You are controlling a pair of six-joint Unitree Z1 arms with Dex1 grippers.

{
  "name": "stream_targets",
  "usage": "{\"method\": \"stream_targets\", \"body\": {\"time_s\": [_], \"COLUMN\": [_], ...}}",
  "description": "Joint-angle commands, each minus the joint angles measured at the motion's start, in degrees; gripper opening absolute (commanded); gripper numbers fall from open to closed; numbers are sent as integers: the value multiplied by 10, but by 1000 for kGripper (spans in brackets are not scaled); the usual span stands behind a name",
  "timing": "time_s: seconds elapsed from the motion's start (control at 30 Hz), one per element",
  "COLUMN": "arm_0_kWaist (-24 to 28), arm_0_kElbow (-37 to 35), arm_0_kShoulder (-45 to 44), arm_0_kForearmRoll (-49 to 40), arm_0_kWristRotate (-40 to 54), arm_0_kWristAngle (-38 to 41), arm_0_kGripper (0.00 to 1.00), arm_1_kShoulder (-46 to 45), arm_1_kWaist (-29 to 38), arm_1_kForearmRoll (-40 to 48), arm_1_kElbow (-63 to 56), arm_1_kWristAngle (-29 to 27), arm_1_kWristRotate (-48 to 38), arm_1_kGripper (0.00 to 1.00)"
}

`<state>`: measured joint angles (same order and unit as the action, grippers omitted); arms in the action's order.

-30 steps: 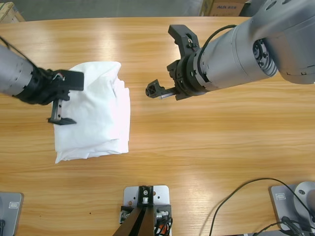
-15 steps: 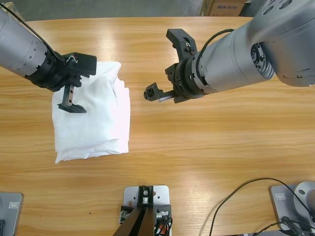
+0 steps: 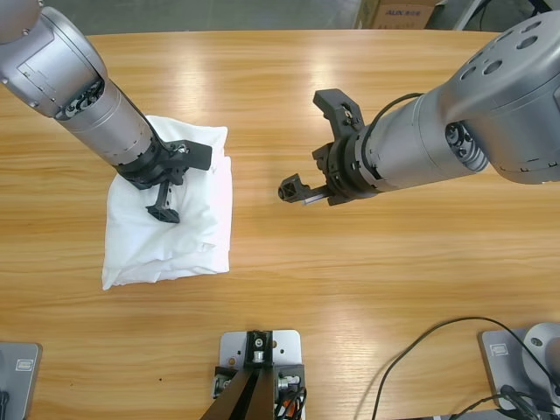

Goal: Fold clothes

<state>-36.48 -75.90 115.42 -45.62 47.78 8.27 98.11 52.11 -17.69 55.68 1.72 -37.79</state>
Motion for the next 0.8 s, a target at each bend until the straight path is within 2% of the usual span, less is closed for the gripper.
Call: {"method": "stream_targets", "body": {"time_s": [0.03,0.23,0.47,0.57,0.73,0.77,0.8], "arm_0_kWaist": [-15,-84,-117,-114,-97,-87,-79], "arm_0_kElbow": [47,-70,-217,-236,-228,-222,-218], "arm_0_kShoulder": [81,123,148,127,17,-6,-16], "arm_0_kForearmRoll": [9,-19,-78,-82,-102,-119,-129], "arm_0_kWristRotate": [-16,-25,-59,-87,-163,-173,-181], "arm_0_kWristAngle": [25,35,46,49,58,55,54], "arm_0_kGripper": [1000,1000,1000,1000,1000,1000,1000], "arm_1_kShoulder": [-7,-19,-25,-36,-112,-133,-151], "arm_1_kWaist": [-11,-11,-12,-12,-12,-12,-12], "arm_1_kForearmRoll": [6,6,7,7,-38,-49,-63], "arm_1_kElbow": [-21,-42,-47,-47,-37,-36,-33], "arm_1_kWristAngle": [1,-4,-8,-13,-68,-68,-69], "arm_1_kWristRotate": [-11,-21,-22,-16,16,25,36], "arm_1_kGripper": [1000,1000,1000,1000,982,961,804]}}
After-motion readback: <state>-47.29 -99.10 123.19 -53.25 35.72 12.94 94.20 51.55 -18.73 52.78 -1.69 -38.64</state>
